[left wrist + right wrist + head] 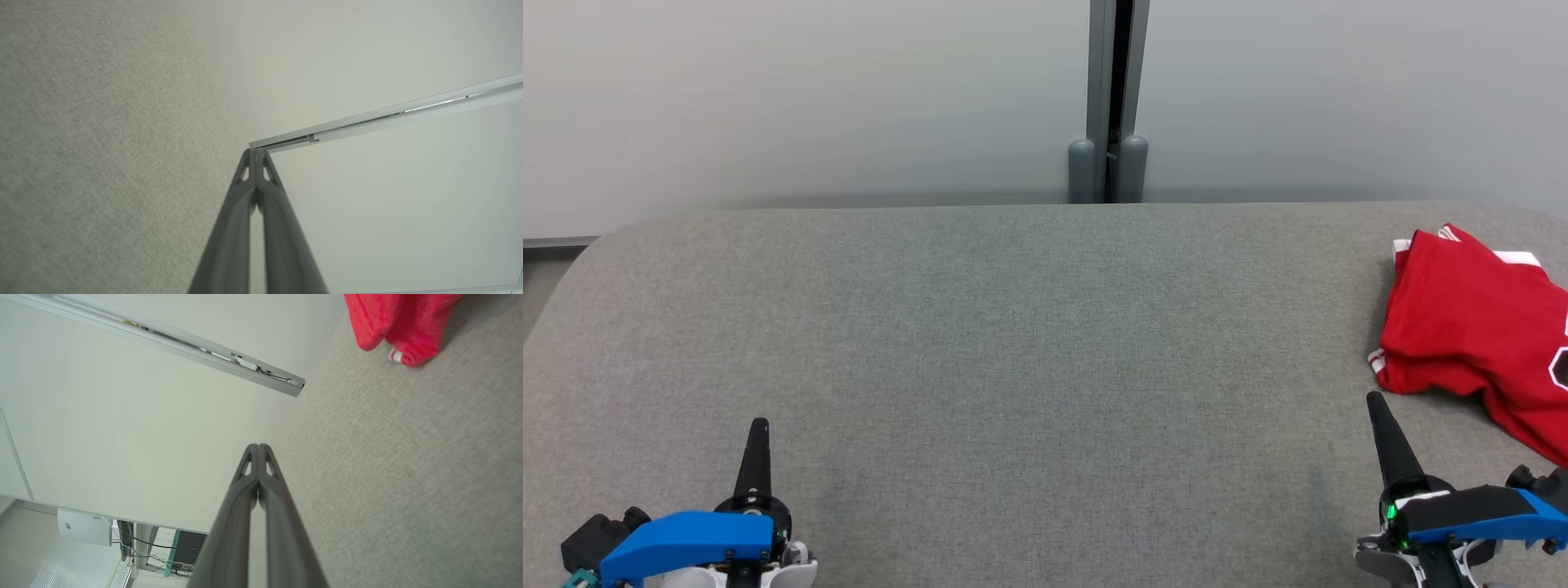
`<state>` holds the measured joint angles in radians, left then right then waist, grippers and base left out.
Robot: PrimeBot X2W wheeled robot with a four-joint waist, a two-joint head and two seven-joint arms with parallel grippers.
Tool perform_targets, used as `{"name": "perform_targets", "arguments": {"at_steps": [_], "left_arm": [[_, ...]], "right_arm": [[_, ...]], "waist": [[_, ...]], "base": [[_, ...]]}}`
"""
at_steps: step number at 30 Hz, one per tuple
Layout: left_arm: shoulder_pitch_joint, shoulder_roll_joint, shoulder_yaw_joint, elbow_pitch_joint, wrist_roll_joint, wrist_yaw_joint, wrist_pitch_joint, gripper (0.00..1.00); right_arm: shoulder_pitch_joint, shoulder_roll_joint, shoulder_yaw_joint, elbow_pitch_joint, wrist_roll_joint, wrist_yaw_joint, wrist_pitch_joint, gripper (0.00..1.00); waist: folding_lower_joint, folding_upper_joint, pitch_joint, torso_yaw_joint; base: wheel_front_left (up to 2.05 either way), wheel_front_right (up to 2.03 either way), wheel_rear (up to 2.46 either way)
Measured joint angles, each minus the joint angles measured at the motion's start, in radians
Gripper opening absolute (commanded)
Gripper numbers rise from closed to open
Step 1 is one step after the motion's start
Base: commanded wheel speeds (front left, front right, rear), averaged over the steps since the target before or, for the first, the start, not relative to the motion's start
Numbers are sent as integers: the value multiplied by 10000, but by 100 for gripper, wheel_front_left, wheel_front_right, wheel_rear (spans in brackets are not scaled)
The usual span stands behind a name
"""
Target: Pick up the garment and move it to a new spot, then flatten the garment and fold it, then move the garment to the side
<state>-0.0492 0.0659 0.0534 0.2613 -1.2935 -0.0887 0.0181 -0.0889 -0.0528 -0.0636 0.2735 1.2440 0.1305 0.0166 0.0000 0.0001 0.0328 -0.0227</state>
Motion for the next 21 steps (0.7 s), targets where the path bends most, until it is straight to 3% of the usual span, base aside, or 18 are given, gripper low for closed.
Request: {"name": "perform_targets", "arguments": {"at_steps": [21], "left_arm": [[-266,-71,301,-59,-1526,-178,472,0]], "right_arm": [[-63,-4,-201,-123,1785,0,439,0]], "waist": [[0,0,-130,99]], "base": [[0,0,0]]}}
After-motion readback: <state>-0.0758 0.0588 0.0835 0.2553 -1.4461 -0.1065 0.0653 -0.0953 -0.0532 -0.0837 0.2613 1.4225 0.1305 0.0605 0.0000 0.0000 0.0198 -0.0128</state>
